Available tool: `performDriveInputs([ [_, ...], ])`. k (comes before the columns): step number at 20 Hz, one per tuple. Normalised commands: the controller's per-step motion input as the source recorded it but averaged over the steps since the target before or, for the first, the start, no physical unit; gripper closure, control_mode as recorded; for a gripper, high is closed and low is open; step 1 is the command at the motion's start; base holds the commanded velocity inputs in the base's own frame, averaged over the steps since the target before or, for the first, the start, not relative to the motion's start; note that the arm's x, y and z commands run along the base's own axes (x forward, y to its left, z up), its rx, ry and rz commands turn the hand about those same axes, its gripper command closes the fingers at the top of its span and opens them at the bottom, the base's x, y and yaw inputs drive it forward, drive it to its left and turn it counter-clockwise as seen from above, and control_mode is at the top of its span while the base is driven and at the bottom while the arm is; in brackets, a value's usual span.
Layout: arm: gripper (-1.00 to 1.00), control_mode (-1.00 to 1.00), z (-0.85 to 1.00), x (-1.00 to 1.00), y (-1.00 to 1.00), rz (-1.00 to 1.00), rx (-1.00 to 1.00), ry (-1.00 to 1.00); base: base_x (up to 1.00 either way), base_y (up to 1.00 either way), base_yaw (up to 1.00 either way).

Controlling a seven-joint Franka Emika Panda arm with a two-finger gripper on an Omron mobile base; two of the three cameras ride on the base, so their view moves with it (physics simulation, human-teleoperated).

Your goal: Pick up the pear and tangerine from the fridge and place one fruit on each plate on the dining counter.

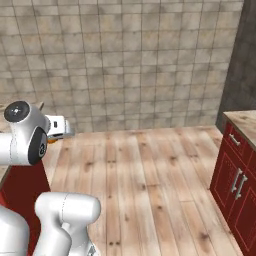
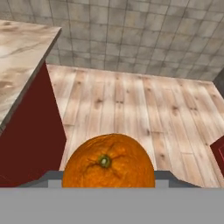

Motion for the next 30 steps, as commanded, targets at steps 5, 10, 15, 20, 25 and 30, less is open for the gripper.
performDriveInputs([
  [5, 1.0, 1.0, 0.0, 0.0, 0.0, 0.0, 0.0, 0.0, 0.86, -0.24, 0.01],
  [10, 1.0, 1.0, 0.0, 0.0, 0.0, 0.0, 0.0, 0.0, 0.94, -0.1, 0.06],
  [15, 1.0, 1.0, 0.0, 0.0, 0.0, 0.0, 0.0, 0.0, 0.94, 0.0, 0.13],
  [20, 1.0, 1.0, 0.0, 0.0, 0.0, 0.0, 0.0, 0.0, 0.94, 0.0, 0.17],
  [25, 1.0, 1.0, 0.0, 0.0, 0.0, 0.0, 0.0, 0.0, 0.94, 0.0, 0.15],
  [30, 1.0, 1.0, 0.0, 0.0, 0.0, 0.0, 0.0, 0.0, 0.89, 0.0, 0.26],
])
